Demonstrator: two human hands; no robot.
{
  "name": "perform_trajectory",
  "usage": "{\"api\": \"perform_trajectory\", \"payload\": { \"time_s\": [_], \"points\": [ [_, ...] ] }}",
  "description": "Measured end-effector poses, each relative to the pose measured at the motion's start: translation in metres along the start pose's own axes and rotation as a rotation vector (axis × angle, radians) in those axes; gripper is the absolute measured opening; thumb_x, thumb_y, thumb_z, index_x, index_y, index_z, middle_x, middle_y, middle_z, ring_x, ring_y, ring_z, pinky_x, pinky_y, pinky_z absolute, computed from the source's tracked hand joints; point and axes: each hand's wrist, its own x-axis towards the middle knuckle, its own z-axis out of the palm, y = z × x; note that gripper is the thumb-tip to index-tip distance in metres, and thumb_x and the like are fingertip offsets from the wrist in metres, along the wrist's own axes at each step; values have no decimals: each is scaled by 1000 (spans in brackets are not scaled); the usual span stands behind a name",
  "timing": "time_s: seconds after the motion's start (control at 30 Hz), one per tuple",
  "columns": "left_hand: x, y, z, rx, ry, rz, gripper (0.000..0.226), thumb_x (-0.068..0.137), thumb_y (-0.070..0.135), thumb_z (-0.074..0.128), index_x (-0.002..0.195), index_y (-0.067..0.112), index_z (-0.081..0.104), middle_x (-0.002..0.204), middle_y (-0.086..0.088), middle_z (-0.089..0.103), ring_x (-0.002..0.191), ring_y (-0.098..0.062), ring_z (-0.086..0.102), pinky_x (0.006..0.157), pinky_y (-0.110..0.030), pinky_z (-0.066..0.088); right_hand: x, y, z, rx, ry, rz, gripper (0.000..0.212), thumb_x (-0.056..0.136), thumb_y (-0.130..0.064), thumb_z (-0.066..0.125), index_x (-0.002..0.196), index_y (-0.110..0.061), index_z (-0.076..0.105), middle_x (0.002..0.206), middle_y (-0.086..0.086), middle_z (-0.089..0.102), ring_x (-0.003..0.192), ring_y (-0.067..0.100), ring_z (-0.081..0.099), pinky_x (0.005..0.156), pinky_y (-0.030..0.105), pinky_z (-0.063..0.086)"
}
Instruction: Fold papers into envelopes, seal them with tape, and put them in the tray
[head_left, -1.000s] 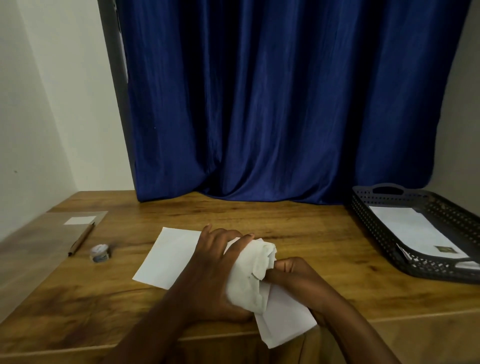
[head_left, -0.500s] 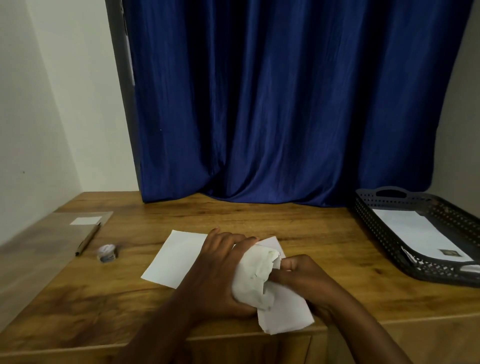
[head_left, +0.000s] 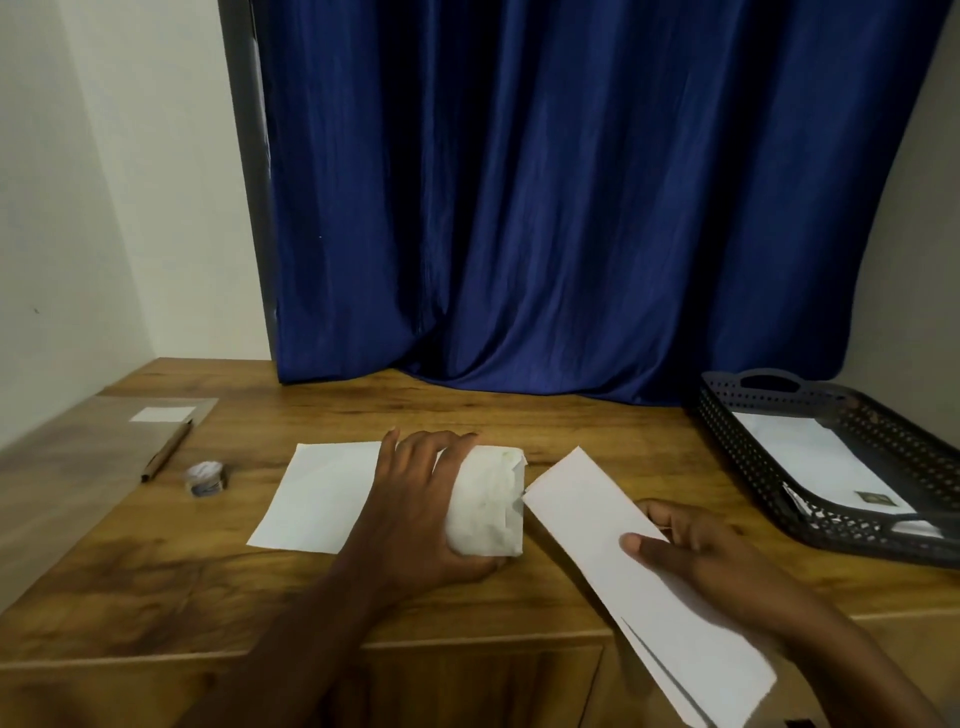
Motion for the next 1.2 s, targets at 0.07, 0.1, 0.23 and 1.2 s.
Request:
{"api": "perform_trajectory", "payload": {
  "time_s": [0.07,0.1,0.23,1.2],
  "points": [
    [-1,0,0,7,-10,-10,125,54,102,48,155,35,18,159,9,31,145,-15,29,124,-55,9,0,0,4,-15,-28,-6,18,100,-13,56,111,-12,69,99,-2,78,84,12,75,67,18,52],
    [-1,0,0,7,-11,-6,125,54,101,49,155,35,18,159,8,32,145,-16,29,124,-56,9,1,-1,6,-44,-38,-15,18,100,-13,55,112,-13,69,101,-3,78,86,11,74,70,18,52],
    [-1,0,3,-3,15,31,120,55,97,55,153,36,23,154,6,38,142,-18,35,123,-58,11,10,2,5,-124,-139,2,18,101,-20,56,112,-17,70,106,0,77,95,17,73,81,29,55],
    [-1,-3,4,12,18,58,118,58,97,54,153,33,24,152,4,42,139,-19,38,124,-55,7,65,-40,44,-720,402,-155,75,69,-76,66,133,-41,47,114,-18,64,102,5,62,89,36,52]
  ]
}}
